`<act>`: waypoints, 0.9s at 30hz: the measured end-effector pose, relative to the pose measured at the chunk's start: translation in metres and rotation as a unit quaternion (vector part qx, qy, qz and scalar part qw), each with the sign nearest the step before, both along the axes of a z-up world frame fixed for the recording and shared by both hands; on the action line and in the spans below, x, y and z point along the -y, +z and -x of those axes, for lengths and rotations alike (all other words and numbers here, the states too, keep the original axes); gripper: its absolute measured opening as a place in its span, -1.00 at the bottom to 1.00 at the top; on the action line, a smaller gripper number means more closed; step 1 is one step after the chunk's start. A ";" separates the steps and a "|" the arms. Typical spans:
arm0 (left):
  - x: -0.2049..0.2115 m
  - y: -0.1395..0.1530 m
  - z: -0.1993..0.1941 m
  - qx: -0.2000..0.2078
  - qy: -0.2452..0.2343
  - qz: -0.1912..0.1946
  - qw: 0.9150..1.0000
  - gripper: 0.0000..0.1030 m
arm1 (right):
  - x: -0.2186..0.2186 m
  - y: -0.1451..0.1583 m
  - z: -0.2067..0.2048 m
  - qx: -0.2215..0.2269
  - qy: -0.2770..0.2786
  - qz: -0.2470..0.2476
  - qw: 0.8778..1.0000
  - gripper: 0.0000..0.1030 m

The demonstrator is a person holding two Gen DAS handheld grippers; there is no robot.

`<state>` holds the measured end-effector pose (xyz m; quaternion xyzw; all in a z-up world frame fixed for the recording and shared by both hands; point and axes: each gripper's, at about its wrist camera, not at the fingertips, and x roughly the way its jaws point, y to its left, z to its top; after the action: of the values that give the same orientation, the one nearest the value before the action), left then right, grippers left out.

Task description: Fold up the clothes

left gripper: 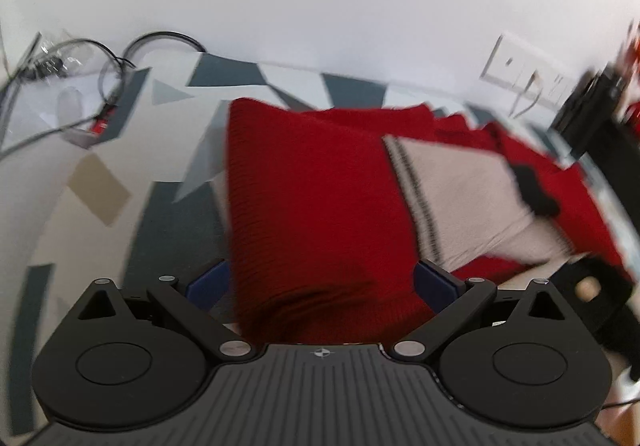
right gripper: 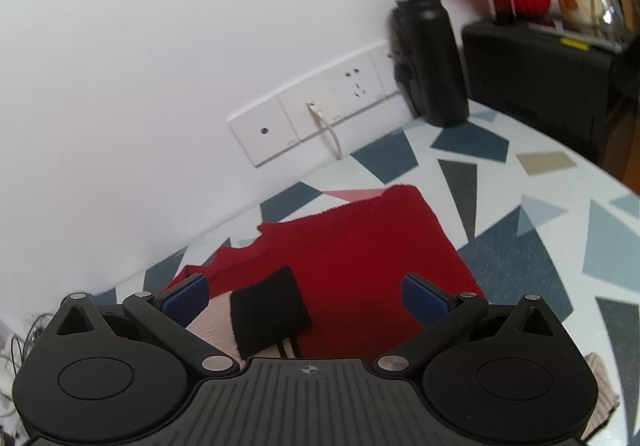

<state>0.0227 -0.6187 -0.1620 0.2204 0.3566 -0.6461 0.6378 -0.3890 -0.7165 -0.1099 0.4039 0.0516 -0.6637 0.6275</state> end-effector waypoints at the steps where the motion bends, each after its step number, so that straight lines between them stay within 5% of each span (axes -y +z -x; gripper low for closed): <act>1: -0.001 -0.001 0.000 0.008 0.002 -0.002 1.000 0.94 | 0.003 -0.005 0.000 -0.003 0.001 -0.005 1.000 0.98; 6: -0.003 -0.010 -0.003 -0.033 0.019 -0.010 0.999 0.94 | 0.020 -0.027 -0.011 -0.049 0.047 -0.028 0.997 0.98; 10: -0.003 -0.016 0.008 -0.019 0.011 -0.017 1.000 0.95 | 0.036 -0.042 -0.028 -0.063 0.111 -0.033 0.991 0.90; 13: -0.004 -0.018 0.020 0.010 0.001 -0.015 1.000 0.97 | 0.053 -0.057 -0.034 -0.030 0.149 -0.041 0.988 0.77; 19: -0.004 -0.019 0.028 0.029 0.004 -0.019 0.999 0.98 | 0.091 -0.089 -0.025 0.087 0.122 -0.100 0.984 0.59; 22: -0.002 -0.023 0.029 0.034 0.006 -0.028 0.999 0.99 | 0.101 -0.092 -0.032 0.070 0.124 -0.090 0.986 0.57; 23: -0.002 -0.025 0.030 0.039 0.005 -0.031 0.999 0.99 | 0.104 -0.092 -0.036 0.059 0.129 -0.087 0.986 0.43; 26: -0.001 -0.027 0.034 0.053 -0.001 -0.034 0.998 0.99 | 0.116 -0.093 -0.045 0.042 0.144 -0.086 0.985 -0.58; 27: 0.000 -0.028 0.035 0.057 -0.005 -0.036 0.998 0.99 | 0.120 -0.093 -0.045 0.045 0.145 -0.088 0.985 -0.66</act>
<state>-0.0118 -0.6185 -0.1895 0.2813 0.3416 -0.6222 0.6458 -0.3444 -0.8364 -0.2029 0.4754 0.1392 -0.5397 0.6807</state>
